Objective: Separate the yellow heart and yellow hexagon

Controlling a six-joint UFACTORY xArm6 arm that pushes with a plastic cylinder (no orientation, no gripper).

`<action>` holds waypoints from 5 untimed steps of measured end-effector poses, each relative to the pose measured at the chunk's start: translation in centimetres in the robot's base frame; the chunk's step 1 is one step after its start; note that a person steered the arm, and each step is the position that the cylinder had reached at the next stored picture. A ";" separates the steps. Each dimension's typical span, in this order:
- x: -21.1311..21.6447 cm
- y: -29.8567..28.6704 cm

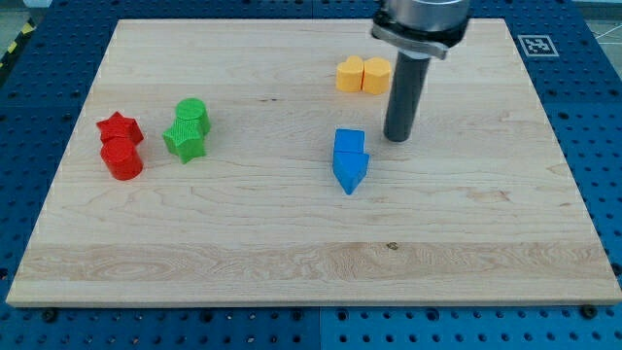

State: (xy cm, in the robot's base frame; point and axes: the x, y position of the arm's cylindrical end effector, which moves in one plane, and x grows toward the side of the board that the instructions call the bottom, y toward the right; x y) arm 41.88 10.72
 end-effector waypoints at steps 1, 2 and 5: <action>-3.0 0.0; -6.8 0.0; -6.1 0.0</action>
State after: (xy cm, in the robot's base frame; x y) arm 35.75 10.70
